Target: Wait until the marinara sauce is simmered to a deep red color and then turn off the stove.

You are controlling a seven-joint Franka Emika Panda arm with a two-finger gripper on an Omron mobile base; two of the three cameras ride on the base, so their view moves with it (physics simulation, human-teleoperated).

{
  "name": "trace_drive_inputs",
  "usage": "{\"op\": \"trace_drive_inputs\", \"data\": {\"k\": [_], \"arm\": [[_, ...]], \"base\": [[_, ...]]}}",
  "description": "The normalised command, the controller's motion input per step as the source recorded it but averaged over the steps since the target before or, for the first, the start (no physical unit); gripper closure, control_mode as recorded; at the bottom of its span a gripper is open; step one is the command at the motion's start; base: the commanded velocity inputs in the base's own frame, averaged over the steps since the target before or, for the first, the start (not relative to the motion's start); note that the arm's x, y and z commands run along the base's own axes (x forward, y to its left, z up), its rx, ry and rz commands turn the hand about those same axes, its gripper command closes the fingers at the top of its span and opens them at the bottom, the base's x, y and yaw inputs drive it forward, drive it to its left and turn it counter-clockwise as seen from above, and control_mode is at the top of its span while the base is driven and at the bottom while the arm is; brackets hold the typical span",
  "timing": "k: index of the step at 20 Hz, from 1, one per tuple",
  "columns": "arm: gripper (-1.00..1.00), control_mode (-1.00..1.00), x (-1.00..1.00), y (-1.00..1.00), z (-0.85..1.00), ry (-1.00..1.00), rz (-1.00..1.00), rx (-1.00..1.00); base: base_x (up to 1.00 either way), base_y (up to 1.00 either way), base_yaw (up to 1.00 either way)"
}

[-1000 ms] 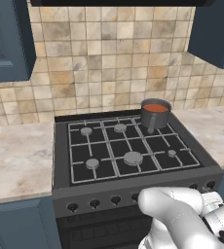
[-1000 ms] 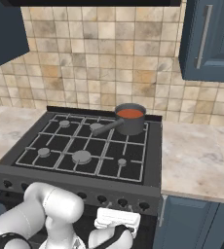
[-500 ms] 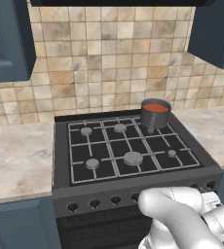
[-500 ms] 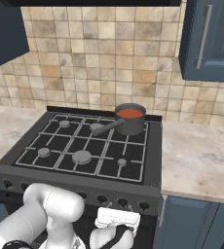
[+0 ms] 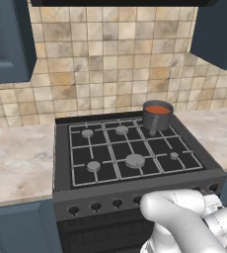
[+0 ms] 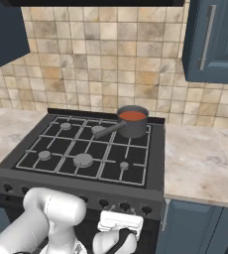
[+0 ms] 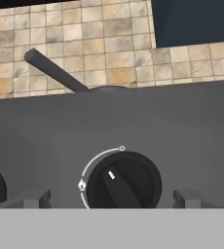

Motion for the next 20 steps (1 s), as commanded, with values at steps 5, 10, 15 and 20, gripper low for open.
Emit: {"op": "trace_drive_inputs", "data": {"k": [5, 10, 15, 20], "arm": [[-1.00, -1.00, 0.13, -0.04, -0.01, 0.00, 0.00, 0.02], [-1.00, -1.00, 0.12, -0.02, -0.02, 0.00, 0.00, 0.01], [-1.00, -1.00, 0.12, 0.00, -0.02, 0.00, 0.00, 0.00], [-1.00, -1.00, 0.01, 0.00, 0.00, 0.00, 0.00, 0.00]], "base": [[0.00, 0.00, 0.00], [0.00, 0.00, 0.00], [0.00, 0.00, 0.00], [0.00, 0.00, 0.00]]}}
